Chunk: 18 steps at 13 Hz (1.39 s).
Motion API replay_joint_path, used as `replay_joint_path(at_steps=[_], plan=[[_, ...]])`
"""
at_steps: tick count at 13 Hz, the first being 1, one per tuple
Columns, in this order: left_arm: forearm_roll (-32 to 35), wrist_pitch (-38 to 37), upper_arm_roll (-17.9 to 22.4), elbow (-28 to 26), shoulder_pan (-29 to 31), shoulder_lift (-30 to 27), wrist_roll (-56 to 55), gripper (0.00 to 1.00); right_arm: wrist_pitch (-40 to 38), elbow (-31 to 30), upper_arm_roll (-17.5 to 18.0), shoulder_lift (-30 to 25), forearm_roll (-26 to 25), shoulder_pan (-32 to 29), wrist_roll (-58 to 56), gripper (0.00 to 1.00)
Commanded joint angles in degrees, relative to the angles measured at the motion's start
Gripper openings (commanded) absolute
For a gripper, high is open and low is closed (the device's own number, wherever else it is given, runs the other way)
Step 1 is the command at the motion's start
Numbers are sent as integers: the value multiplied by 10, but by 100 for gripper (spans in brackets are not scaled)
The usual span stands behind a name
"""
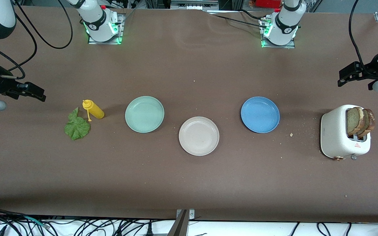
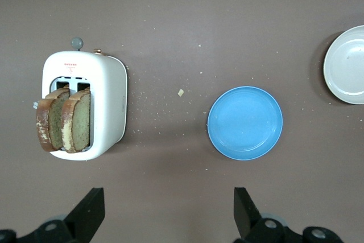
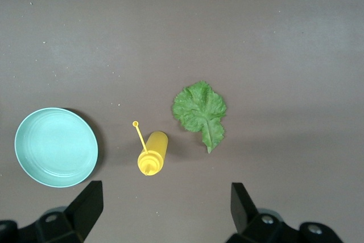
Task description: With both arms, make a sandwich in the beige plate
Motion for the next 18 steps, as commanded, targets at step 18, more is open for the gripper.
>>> replay_joint_path(at_steps=[18], plan=[[24, 7, -5, -4, 2, 1, -1, 100, 4, -8, 1, -7, 0, -11, -3, 100]])
